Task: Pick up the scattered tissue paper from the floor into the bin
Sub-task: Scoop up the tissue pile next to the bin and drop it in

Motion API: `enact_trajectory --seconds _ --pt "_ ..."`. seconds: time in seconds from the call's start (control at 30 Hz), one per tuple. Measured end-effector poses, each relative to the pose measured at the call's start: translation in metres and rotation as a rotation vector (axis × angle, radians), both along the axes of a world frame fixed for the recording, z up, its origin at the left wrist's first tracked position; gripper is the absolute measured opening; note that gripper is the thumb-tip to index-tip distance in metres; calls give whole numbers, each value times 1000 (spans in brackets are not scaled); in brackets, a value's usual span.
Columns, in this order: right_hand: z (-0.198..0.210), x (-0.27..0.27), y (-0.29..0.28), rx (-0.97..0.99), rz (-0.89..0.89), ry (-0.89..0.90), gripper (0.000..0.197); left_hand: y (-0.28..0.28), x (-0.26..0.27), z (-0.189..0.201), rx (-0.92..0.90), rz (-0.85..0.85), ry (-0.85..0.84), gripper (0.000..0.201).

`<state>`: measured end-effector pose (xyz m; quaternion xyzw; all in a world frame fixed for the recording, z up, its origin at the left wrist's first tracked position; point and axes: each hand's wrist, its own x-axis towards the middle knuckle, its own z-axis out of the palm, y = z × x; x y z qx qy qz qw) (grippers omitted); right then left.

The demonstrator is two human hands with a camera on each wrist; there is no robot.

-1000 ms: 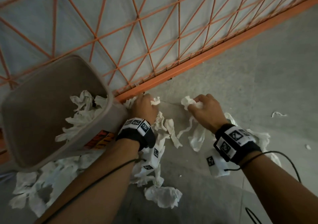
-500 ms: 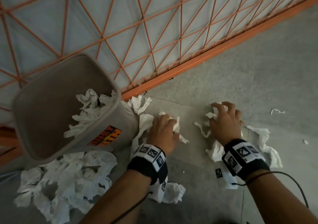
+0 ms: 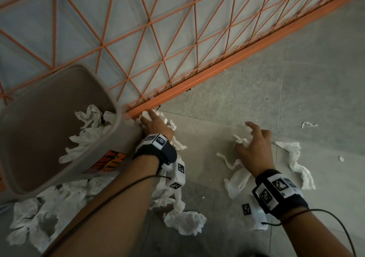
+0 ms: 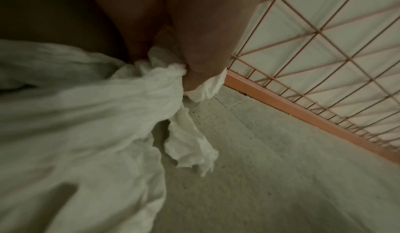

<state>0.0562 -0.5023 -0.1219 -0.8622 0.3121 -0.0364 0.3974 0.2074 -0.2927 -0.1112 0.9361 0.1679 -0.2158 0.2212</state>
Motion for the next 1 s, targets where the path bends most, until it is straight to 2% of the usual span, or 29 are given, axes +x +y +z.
enact_trajectory --seconds 0.1,0.17,0.23,0.3,0.4,0.5,0.57,0.63,0.73,0.8,0.9,1.0 --pt "-5 -8 -8 -36 -17 67 70 -5 2 -4 62 -3 18 91" --pt "-12 -14 -12 -53 -12 107 70 -6 3 -6 128 -35 17 76" --pt "-18 -21 -14 -63 -20 128 58 -5 4 -5 214 -137 -10 50" --pt "-21 -24 -15 -63 -48 99 40 -7 1 -3 227 -210 -48 39" --pt "-17 -27 -14 -49 -43 87 20 -11 -4 -2 137 -170 -135 41" --pt "-11 -29 -13 -6 -61 36 8 -13 4 5 102 -7 -148 55" --pt "-5 -31 -16 -40 -102 -46 10 -9 14 5 83 88 -62 65" --pt "0 -35 -20 -61 -133 -90 23 -5 22 2 95 79 -1 66" --pt "3 -44 -29 -69 -169 -30 50 -5 26 -2 153 21 22 59" --pt "0 -51 -34 -55 -200 45 59 -6 23 -2 171 -16 -15 53" --pt "-11 -60 -38 -31 -230 167 49 -10 11 0 60 -25 -54 47" --pt "-18 -65 -33 -52 -209 127 28 -21 -8 10 -71 -63 -149 44"
